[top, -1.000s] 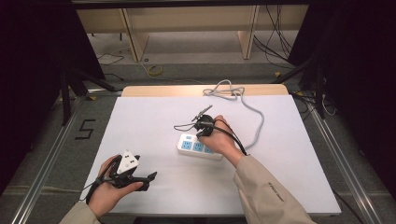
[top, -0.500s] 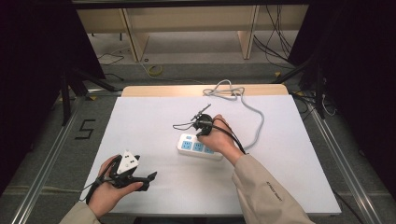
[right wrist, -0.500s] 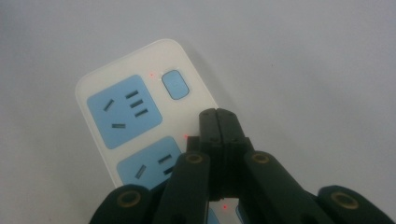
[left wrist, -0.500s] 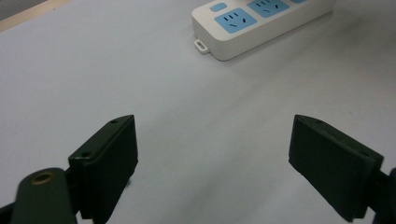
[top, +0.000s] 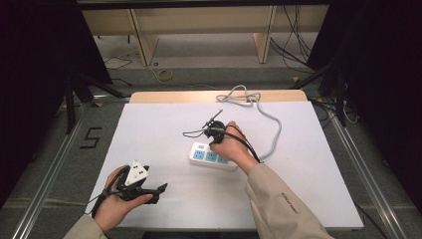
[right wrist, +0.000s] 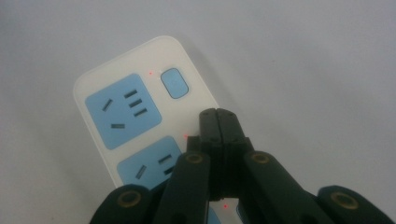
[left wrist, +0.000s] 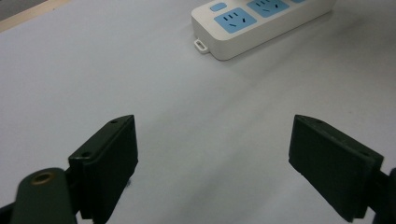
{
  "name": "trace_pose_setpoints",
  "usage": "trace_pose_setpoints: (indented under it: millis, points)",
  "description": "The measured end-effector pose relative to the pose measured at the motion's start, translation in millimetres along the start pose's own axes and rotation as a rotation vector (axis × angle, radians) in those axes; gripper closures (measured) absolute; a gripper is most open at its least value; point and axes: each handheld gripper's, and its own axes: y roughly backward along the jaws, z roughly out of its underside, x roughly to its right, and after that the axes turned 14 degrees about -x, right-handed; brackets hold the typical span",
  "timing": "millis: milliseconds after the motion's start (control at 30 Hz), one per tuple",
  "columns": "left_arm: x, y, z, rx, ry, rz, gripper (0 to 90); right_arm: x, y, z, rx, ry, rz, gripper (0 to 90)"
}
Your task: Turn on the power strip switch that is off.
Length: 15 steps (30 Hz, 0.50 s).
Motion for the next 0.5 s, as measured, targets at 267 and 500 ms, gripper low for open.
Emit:
trace_pose_setpoints:
  millis: [267, 500]
  points:
    - [0.1, 0.0, 0.0, 0.0, 0.001, -0.001, 15.2, -1.3, 0.2, -1.3, -0.014, 0.005, 0.008, 90.0]
    - [0.1, 0.1, -0.3, -0.007, -0.006, -0.003, 15.2, -3.1, -0.6, -1.0, -0.015, 0.005, 0.014, 90.0]
